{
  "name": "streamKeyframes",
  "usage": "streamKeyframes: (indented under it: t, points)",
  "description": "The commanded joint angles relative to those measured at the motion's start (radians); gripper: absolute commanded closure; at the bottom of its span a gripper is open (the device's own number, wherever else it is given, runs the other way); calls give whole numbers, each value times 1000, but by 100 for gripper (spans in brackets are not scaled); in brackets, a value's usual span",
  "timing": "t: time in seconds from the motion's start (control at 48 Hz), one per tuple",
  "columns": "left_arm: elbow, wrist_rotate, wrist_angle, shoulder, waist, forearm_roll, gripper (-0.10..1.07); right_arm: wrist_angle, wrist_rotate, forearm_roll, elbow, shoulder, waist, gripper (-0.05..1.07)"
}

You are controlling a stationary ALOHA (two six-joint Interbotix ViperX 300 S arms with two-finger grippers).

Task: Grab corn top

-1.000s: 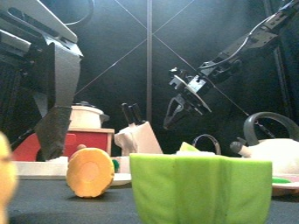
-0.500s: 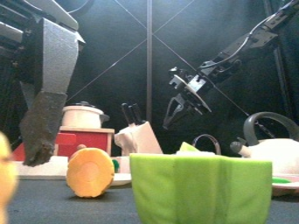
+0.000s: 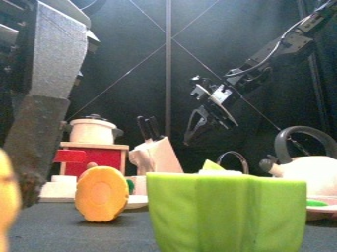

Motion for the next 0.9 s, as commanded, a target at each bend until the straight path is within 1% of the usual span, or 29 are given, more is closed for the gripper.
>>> streamKeyframes:
  t: [0.0,0.646,0.875]
  points:
    - [-26,2,-12,-9,5,14,3,-3,0,-3,-12,-17,-2,49]
    - [-34,2,-51,9,17,51,4,-5,0,-5,-21,2,-2,49]
    - [-35,2,-60,14,35,60,7,-5,0,-9,-21,11,-2,49]
